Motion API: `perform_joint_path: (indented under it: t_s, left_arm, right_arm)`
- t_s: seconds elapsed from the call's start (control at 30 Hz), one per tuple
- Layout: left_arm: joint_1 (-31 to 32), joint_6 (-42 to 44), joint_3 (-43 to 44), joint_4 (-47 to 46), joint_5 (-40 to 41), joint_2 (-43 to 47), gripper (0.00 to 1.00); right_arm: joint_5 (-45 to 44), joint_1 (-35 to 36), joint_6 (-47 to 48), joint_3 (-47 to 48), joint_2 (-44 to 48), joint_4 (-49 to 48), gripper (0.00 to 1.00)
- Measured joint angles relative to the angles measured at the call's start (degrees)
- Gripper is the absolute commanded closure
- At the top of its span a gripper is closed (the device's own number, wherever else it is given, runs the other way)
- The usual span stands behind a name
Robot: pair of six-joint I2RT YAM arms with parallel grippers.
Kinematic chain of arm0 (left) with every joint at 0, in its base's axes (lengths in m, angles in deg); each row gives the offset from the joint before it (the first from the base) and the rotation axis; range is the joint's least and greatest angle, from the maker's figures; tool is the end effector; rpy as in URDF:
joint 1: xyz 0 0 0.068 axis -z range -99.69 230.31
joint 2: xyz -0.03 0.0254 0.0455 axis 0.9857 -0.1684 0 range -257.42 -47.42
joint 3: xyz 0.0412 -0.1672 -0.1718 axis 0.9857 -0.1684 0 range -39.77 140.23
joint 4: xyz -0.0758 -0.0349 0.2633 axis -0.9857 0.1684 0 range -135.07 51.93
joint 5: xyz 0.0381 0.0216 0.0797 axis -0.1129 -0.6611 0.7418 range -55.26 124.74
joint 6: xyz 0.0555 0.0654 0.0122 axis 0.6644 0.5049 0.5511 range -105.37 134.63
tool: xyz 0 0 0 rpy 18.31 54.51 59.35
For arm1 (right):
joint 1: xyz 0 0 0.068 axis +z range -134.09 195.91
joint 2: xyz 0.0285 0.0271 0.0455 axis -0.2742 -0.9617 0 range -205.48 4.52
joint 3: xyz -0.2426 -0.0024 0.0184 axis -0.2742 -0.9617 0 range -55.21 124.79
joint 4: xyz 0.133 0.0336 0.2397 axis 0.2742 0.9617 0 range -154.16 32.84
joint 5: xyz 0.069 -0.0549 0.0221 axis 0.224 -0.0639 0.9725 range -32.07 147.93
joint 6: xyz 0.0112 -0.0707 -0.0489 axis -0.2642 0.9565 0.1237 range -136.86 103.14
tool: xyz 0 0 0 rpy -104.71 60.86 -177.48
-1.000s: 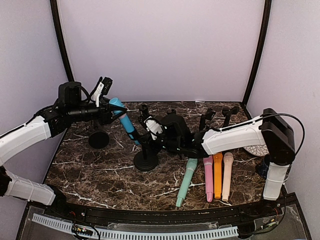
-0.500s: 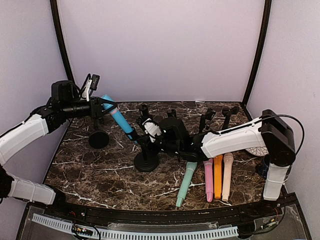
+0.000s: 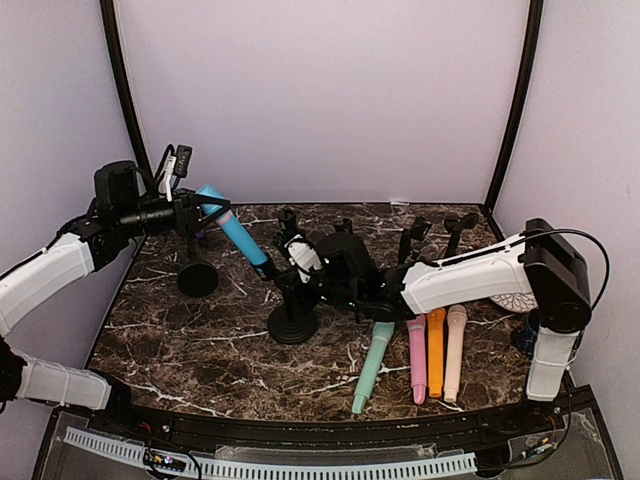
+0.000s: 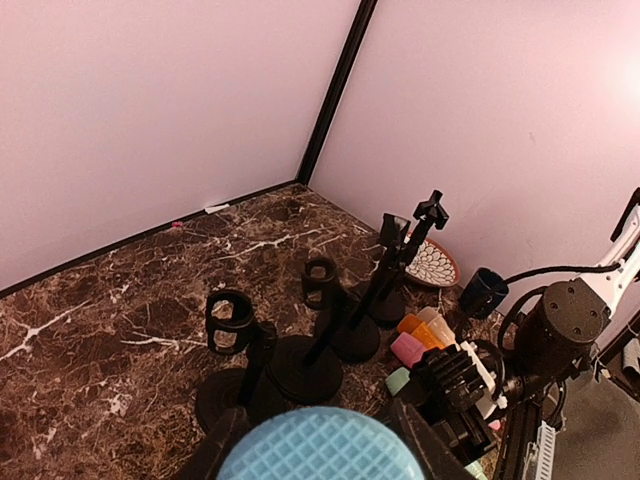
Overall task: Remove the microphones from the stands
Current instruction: Remove the microphone from the microphone stand.
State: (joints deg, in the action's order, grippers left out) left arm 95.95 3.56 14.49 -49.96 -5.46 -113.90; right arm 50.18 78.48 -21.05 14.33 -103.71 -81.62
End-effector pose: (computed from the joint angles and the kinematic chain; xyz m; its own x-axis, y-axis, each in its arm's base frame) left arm 0.3004 -0.1355 0.3141 -0.2785 -0.0744 -0.9575 0.7835 0.5590 -0.2713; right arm 0.2274 0.4157 0.1647 -0.2264 -0.2790 -0.9332 -0.8071 0.5901 0.0194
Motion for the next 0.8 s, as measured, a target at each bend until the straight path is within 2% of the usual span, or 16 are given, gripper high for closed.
perform_joint_path:
  t_s: [0.17,0.47,0.8]
  left_arm:
    - [0.90,2.56,-1.70,-2.78,-1.20,1.79,1.00]
    - [8.63,12.90,-0.92,-1.73,4.98,3.17,1.00]
    - [8.63,11.78,0.02,0.79,10.05,3.69,1.00]
  right_arm:
    - [0.72,-0.39,-0.92,0.35,0.00,0.66,1.00]
    - [2.36,-1.20,-1.92,1.18,-0.20,2.45,1.00]
    - [2.32,-1.18,-0.85,0.59,-0.20,1.22,1.00]
